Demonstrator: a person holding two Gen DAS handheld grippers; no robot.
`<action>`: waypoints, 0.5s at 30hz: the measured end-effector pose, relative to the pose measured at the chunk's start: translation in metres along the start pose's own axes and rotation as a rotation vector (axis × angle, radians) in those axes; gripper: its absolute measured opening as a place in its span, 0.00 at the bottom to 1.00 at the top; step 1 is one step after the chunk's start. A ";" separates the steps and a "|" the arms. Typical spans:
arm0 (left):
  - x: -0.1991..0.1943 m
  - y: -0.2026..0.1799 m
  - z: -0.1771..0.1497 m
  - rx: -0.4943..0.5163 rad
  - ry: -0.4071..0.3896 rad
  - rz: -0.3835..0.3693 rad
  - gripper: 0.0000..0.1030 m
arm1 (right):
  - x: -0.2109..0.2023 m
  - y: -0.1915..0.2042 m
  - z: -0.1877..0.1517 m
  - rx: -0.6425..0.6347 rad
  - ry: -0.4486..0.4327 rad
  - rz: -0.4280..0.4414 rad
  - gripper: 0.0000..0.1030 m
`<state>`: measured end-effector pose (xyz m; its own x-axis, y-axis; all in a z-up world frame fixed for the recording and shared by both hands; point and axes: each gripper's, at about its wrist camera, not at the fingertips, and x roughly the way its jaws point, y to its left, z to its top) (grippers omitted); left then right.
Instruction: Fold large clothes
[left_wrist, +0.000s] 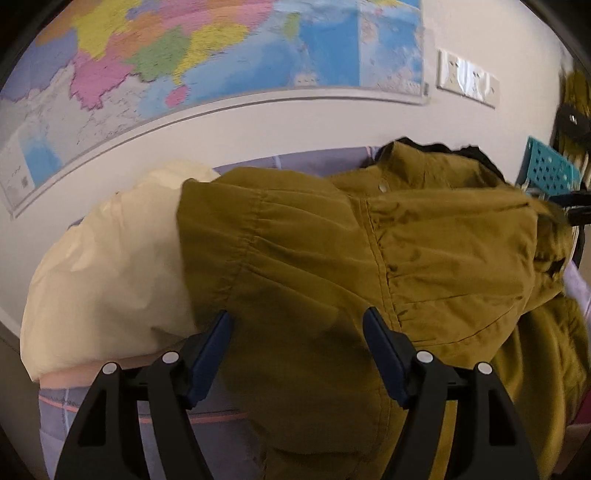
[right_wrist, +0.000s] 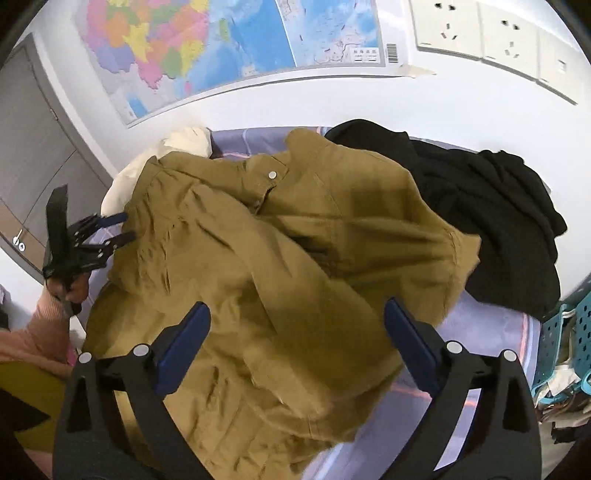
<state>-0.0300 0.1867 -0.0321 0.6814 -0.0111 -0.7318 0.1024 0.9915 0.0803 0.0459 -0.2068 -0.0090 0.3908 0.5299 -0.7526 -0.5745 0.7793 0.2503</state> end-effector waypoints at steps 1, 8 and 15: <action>0.004 -0.003 0.000 0.012 0.006 0.003 0.69 | 0.000 -0.002 -0.005 0.005 -0.004 -0.006 0.91; 0.034 -0.006 0.003 0.007 0.041 0.130 0.59 | -0.006 -0.020 -0.013 0.125 -0.040 0.160 0.03; 0.051 -0.003 0.004 -0.017 0.056 0.202 0.56 | 0.014 -0.062 0.001 0.234 0.027 -0.040 0.09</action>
<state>0.0074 0.1828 -0.0675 0.6453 0.1953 -0.7386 -0.0449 0.9748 0.2186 0.0874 -0.2470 -0.0349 0.3883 0.4905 -0.7802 -0.3753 0.8574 0.3522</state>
